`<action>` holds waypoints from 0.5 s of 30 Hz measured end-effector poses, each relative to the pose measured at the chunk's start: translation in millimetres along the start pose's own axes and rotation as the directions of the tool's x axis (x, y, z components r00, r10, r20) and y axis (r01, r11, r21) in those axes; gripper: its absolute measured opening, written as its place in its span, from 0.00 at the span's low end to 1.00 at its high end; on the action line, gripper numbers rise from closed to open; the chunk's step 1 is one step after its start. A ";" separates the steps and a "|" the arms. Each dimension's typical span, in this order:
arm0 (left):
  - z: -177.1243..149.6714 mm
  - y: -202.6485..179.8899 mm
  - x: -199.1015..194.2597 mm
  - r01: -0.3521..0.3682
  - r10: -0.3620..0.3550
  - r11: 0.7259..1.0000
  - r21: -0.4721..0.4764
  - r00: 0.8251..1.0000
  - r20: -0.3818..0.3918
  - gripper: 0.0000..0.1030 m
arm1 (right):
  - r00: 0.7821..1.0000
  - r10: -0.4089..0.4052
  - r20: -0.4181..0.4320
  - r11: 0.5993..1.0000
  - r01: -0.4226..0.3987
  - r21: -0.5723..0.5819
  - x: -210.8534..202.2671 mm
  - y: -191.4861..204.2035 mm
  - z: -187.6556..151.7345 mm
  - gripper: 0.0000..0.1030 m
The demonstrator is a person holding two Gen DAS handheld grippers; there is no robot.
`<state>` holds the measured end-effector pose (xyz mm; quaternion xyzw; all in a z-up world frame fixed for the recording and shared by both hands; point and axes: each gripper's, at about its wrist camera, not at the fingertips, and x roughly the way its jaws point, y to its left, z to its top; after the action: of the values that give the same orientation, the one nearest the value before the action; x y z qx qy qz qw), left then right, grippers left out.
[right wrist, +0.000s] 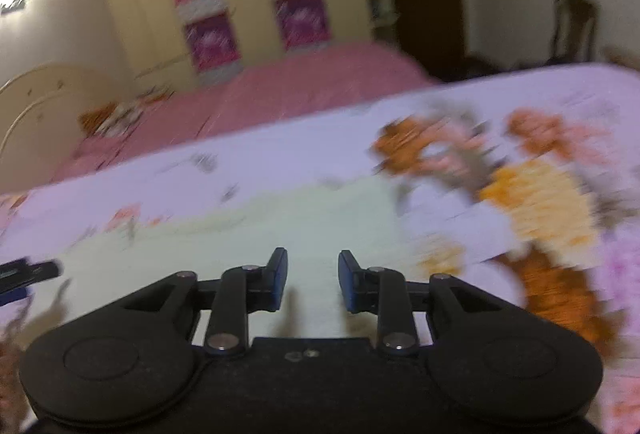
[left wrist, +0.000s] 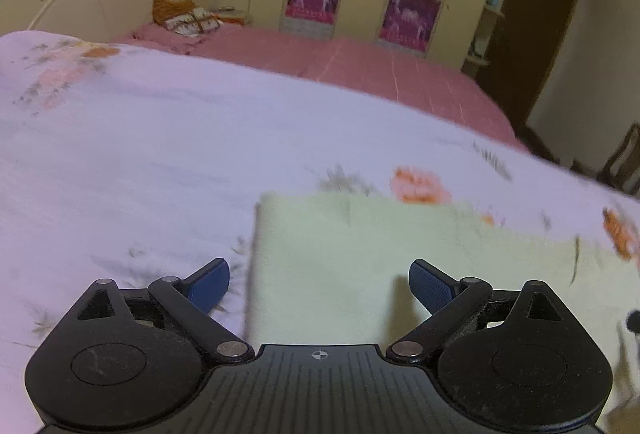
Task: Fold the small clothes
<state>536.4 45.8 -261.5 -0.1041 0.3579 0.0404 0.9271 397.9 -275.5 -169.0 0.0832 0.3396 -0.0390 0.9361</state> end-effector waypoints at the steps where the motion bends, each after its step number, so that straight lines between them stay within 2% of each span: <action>1: -3.6 -3.6 1.7 -0.012 0.012 0.999 0.037 1.000 0.007 0.93 | 1.000 -0.009 -0.016 1.000 0.008 -0.026 7.5 4.8 -1.1 0.29; 3: -9.3 -7.7 0.7 -0.023 0.021 0.995 0.097 1.000 0.022 0.93 | 0.999 -0.033 -0.038 0.996 0.029 -0.085 19.2 11.3 -3.5 0.33; 5: -6.7 -5.9 -0.9 -0.021 0.020 0.996 0.085 1.000 0.011 0.94 | 0.997 -0.079 -0.015 0.985 0.076 -0.155 22.8 12.7 -7.8 0.33; 7: -5.0 -5.9 -4.6 -0.033 0.033 0.996 0.085 0.999 0.001 0.94 | 0.996 -0.089 -0.007 0.987 0.087 -0.135 21.8 3.9 -7.7 0.33; 11: -7.3 -10.4 -27.8 -0.026 0.025 0.997 0.077 1.000 0.016 0.94 | 0.998 -0.067 -0.009 0.993 0.065 -0.101 7.9 6.2 -5.8 0.35; 13: -11.2 -19.7 -42.3 -0.001 -0.003 0.994 0.107 0.999 0.038 0.94 | 1.000 -0.025 0.008 0.994 0.025 -0.102 -3.3 13.5 -9.2 0.40; 15: -17.0 -33.2 -53.6 0.017 -0.025 0.988 0.155 0.998 0.051 0.94 | 1.000 -0.001 0.003 0.993 0.001 -0.120 -10.3 23.6 -14.7 0.41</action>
<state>490.5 9.7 -232.3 -0.0348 0.3340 0.0057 0.9419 383.7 -249.5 -170.4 0.0267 0.3398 -0.0192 0.9399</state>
